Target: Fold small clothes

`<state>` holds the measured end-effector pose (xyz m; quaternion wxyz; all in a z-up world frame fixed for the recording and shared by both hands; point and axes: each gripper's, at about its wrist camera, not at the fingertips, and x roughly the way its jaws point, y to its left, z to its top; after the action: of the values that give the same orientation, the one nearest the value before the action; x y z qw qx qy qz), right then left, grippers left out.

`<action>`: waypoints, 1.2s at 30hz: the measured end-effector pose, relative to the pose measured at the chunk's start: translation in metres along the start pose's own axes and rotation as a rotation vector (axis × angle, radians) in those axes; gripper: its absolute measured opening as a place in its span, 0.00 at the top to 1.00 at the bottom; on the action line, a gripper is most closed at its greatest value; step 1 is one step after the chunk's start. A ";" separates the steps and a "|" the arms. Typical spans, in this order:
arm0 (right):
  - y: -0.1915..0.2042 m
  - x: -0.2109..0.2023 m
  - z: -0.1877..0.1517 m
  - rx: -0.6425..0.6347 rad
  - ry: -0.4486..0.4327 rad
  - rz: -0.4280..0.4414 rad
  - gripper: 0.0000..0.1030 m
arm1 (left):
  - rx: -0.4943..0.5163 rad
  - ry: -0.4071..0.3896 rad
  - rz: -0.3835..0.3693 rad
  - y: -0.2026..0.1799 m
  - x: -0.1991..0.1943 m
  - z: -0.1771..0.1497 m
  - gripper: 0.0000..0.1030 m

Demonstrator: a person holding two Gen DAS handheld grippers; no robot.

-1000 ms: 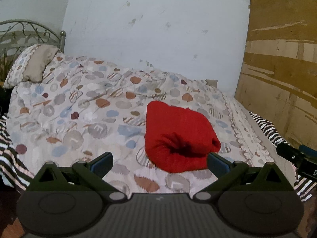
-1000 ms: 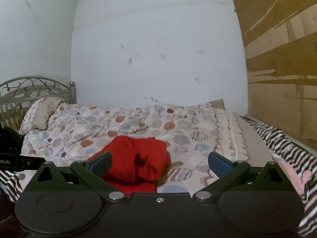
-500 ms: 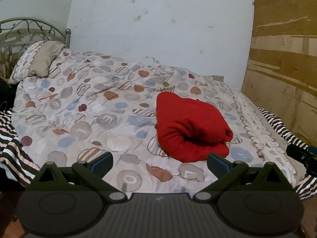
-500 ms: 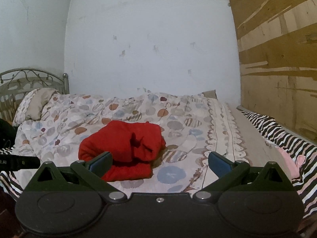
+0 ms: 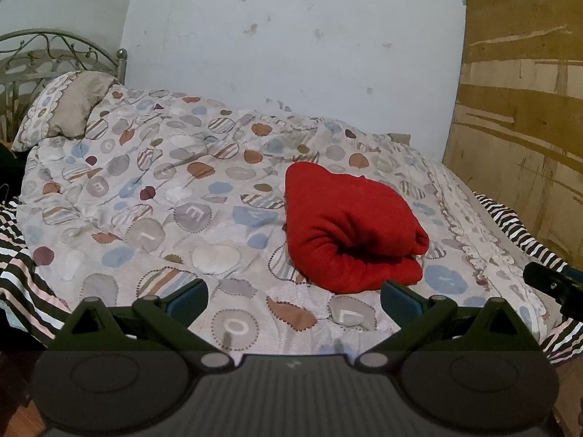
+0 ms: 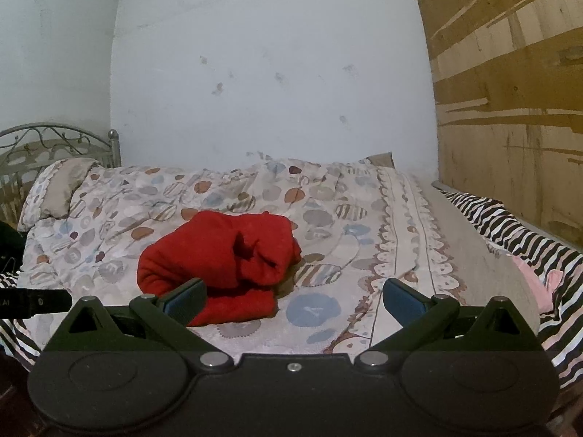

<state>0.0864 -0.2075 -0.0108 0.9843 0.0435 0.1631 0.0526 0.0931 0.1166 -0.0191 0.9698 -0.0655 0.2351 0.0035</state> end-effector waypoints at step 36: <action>0.000 0.000 0.000 -0.003 0.002 0.000 0.00 | -0.004 0.011 0.000 0.001 0.001 -0.004 0.00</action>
<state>0.0863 -0.2074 -0.0109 0.9842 0.0420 0.1638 0.0527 0.0925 0.1166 -0.0233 0.9683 -0.0676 0.2404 0.0034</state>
